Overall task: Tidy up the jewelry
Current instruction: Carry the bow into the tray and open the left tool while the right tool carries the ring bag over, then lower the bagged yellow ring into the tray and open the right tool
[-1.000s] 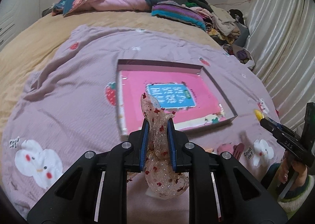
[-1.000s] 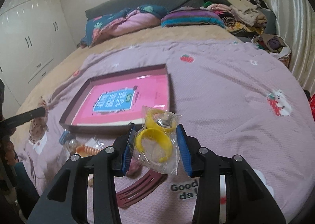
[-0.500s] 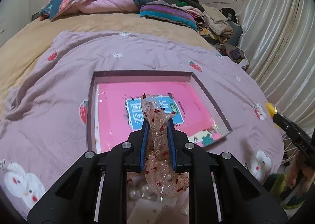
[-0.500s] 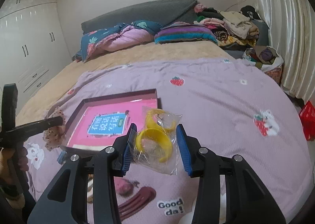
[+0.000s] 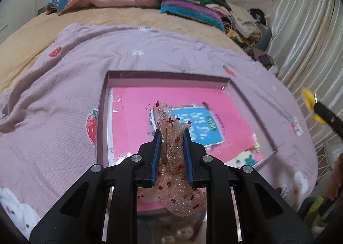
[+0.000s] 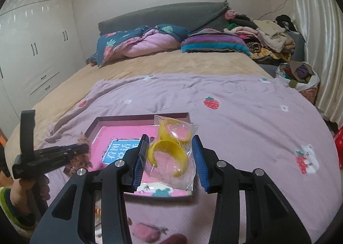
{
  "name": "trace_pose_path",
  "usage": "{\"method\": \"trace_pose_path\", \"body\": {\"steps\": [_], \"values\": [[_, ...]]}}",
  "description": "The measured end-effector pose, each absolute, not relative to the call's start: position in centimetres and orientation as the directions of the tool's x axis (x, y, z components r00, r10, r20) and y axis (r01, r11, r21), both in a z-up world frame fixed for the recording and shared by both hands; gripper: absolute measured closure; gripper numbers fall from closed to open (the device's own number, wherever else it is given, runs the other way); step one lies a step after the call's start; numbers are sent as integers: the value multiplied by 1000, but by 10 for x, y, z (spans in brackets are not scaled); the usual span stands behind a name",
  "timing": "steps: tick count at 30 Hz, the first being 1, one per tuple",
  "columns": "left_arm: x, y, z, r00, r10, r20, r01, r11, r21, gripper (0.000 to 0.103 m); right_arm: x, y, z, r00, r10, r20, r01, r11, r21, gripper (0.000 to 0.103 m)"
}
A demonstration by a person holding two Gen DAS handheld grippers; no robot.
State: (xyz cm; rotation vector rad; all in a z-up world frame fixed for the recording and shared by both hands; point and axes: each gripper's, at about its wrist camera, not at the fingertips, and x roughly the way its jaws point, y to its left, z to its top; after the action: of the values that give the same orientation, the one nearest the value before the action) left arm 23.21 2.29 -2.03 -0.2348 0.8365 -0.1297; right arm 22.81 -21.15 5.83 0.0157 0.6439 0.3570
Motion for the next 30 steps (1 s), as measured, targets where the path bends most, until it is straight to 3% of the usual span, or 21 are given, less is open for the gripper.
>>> {"method": "trace_pose_path", "body": {"steps": [8, 13, 15, 18, 24, 27, 30], "values": [[248, 24, -42, 620, -199, -759, 14, 970, -243, 87, 261, -181, 44, 711, 369, -598, -350, 924, 153, 63], [251, 24, -50, 609, -193, -770, 11, 972, -235, 79, 272, -178, 19, 682, 372, -630, -346, 923, 171, 63], [251, 25, -51, 609, -191, -770, 7, 972, -236, 65, 274, -178, 10, 669, 366, -647, -346, 924, 165, 63], [249, 26, -49, 613, -194, -766, 7, 971, -240, 60, 278, -178, -2, 657, 354, -666, -335, 928, 163, 62], [237, 32, -41, 635, -189, -749, 1, 970, -244, 37, 285, -179, -21, 631, 346, -694, -313, 932, 181, 62], [234, 35, -34, 653, -175, -736, -5, 972, -235, 30, 284, -175, -24, 630, 342, -697, -319, 932, 169, 59], [233, 36, -29, 663, -172, -729, -6, 972, -234, 24, 283, -173, -25, 634, 337, -696, -321, 933, 160, 50]]}}
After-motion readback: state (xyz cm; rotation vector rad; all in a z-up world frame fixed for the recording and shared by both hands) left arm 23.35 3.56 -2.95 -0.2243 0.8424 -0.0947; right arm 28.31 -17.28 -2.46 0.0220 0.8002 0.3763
